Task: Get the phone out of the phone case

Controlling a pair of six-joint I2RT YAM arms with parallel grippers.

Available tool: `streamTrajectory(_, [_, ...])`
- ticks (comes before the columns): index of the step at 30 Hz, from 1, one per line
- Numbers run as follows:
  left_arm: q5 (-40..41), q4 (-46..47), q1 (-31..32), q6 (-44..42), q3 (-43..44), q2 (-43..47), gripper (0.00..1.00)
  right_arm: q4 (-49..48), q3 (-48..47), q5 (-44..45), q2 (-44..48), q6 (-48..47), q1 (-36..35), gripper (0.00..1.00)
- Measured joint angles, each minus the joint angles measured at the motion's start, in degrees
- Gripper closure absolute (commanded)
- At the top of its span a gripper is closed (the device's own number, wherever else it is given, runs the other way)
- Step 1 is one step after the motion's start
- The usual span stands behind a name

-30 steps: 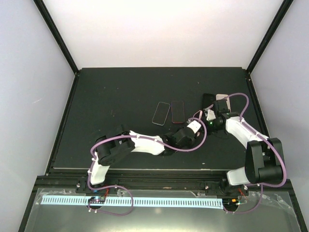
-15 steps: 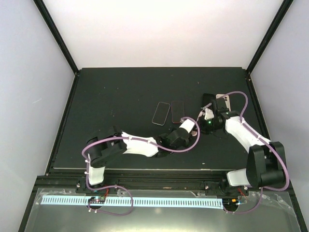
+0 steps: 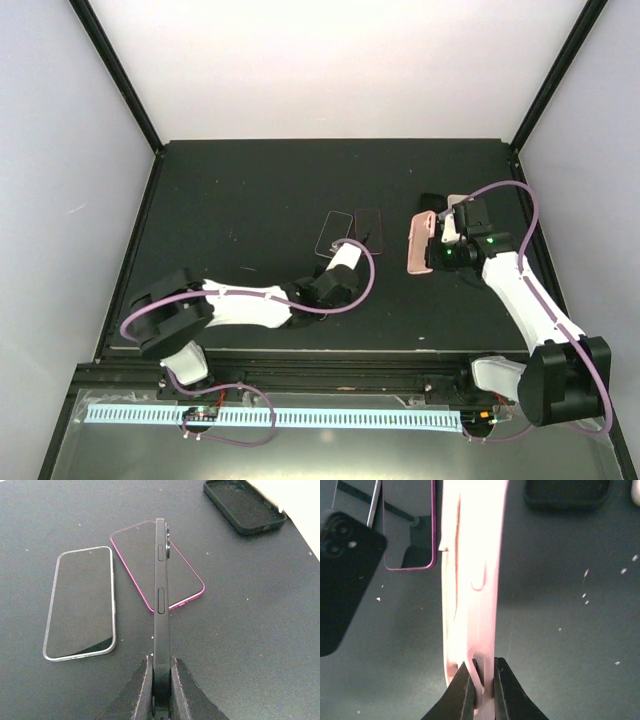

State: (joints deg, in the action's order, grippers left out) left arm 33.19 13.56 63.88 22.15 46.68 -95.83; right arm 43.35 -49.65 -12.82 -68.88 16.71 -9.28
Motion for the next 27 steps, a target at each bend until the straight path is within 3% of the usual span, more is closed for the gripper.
streamTrajectory(5, [2.8,-2.4,0.0,-1.8,-3.0,8.9,0.99,-1.0,-2.2,0.0,1.5,-6.7,0.0,0.99])
streamTrajectory(9, [6.7,-4.7,-0.2,-6.1,-5.4,15.7,0.98,-2.1,-3.1,-12.9,3.1,-18.7,0.3,0.99])
streamTrajectory(12, [10.0,-6.5,-1.1,-10.3,-6.8,17.9,0.98,-4.2,-1.9,-21.0,6.3,-22.0,0.3,0.99])
streamTrajectory(17, [14.8,-7.9,-3.9,-19.9,-8.3,17.3,0.98,-7.8,2.2,-27.6,11.9,-25.1,0.3,0.99])
streamTrajectory(27, [17.8,-5.2,-8.4,-34.9,-6.6,4.4,0.98,-11.9,4.8,-25.7,11.9,-27.1,0.3,0.99])
